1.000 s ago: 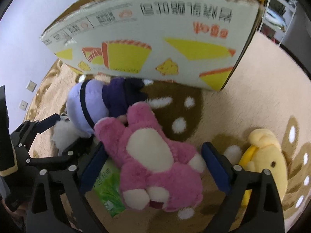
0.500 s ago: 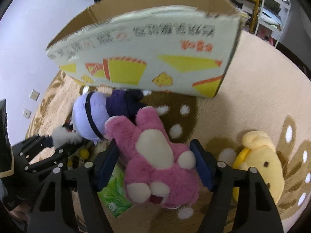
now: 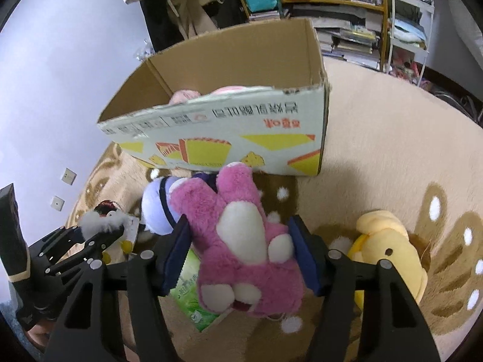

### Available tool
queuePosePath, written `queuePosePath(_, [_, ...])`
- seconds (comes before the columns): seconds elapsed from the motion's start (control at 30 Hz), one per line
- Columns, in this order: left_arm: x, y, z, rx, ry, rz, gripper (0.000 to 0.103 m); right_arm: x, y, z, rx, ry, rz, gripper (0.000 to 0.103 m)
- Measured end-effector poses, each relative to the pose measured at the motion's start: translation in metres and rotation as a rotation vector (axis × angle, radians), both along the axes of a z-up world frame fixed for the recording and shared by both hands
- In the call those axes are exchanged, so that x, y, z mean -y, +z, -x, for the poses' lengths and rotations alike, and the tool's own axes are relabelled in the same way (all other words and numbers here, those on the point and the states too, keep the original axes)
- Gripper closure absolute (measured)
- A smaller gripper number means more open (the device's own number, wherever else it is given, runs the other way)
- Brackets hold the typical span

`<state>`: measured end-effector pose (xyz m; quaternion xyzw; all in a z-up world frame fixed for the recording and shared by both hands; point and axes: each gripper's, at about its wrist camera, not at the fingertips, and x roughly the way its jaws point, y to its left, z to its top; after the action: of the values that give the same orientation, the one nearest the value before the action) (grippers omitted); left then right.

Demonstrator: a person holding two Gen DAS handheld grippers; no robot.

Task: Organize soft objects
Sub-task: 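Lift both plushes into the cardboard box and open both tools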

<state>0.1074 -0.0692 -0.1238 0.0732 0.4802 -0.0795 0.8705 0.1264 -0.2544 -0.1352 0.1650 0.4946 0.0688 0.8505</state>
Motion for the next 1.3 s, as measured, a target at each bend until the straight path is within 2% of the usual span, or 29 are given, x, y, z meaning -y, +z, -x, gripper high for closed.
queuePosePath(0.2, [0.005,0.014,0.009,0.055,-0.044,-0.064,0.071,-0.004,0.02,0.008,0.068,-0.037,-0.003,0.035])
queuePosePath(0.3, [0.005,0.019,0.009,0.067,-0.051,-0.052,0.071,-0.004,0.032,0.014,0.114,-0.05,0.0,0.035])
queuePosePath(0.43, [0.01,0.026,0.01,0.111,-0.072,-0.098,0.071,0.001,0.048,0.02,0.177,-0.069,-0.016,0.035])
queuePosePath(0.63, [0.011,0.047,0.006,0.162,-0.074,-0.07,0.071,0.007,0.08,0.024,0.269,-0.094,-0.046,0.035])
queuePosePath(0.73, [0.014,0.064,-0.002,0.223,-0.061,-0.065,0.071,0.011,0.096,0.018,0.305,-0.105,-0.043,0.035])
queuePosePath(1.0, [0.032,0.106,-0.048,0.327,-0.062,-0.024,0.071,0.014,0.123,-0.017,0.362,-0.09,0.013,0.035])
queuePosePath(1.1, [0.045,0.122,-0.069,0.361,-0.083,-0.031,0.071,0.013,0.129,-0.033,0.367,-0.086,0.032,0.034])
queuePosePath(1.17, [0.05,0.128,-0.081,0.355,-0.089,-0.012,0.07,0.012,0.128,-0.043,0.359,-0.085,0.038,0.033])
queuePosePath(1.27, [0.046,0.129,-0.102,0.294,-0.081,0.106,0.07,0.011,0.125,-0.057,0.344,-0.088,0.036,0.031])
queuePosePath(1.3, [0.046,0.129,-0.106,0.283,-0.076,0.117,0.07,0.011,0.122,-0.062,0.333,-0.087,0.029,0.03])
